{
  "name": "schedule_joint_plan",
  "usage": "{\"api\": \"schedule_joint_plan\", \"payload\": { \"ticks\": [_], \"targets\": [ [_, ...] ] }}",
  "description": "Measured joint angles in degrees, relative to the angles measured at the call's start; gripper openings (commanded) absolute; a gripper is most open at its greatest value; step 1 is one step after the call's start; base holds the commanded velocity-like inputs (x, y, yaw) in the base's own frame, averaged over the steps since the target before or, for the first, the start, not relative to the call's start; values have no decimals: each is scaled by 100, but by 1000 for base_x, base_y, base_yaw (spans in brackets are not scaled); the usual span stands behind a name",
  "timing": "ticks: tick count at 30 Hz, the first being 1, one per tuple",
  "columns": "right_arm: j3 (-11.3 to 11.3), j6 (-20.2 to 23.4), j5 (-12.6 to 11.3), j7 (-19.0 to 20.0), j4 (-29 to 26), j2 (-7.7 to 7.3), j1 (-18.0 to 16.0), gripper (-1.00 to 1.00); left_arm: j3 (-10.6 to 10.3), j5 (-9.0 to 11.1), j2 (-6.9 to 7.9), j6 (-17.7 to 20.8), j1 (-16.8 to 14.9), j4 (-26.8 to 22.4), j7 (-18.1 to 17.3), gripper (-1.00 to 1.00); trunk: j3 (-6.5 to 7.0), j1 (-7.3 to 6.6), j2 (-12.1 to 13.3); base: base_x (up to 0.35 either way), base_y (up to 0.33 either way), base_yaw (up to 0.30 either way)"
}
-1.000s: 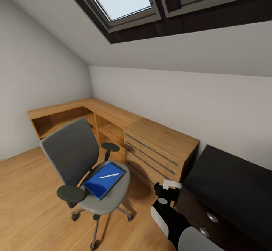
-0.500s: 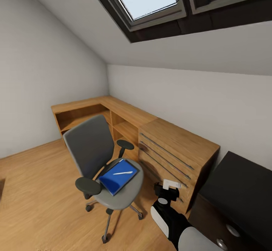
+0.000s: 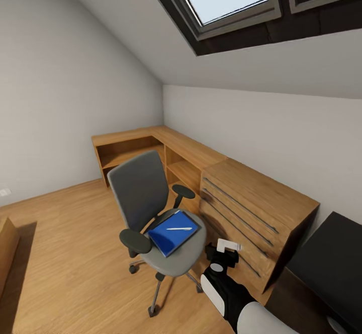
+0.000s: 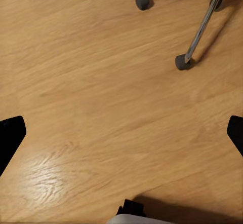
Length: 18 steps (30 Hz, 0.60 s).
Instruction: In the bedroom, organize the workspace by keeping the computer under the desk, ensuring the monitor is on the desk, placing the keyboard on the desk next to the monitor, placing the mouse on the desk next to the keyboard, moving the folder from the swivel chair onto the desk next to the mouse, stacking the notebook on top of the folder with the pen on top of the notebook, and positioning the swivel chair next to the desk.
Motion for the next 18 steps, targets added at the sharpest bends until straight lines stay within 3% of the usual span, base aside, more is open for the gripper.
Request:
{"api": "schedule_joint_plan", "payload": {
  "ticks": [18],
  "targets": [
    [-2,1,-8,-8,-2,0,0,100,4,7,8,1,0,8,0,100,-3,0,0,0,4,13]
  ]
}}
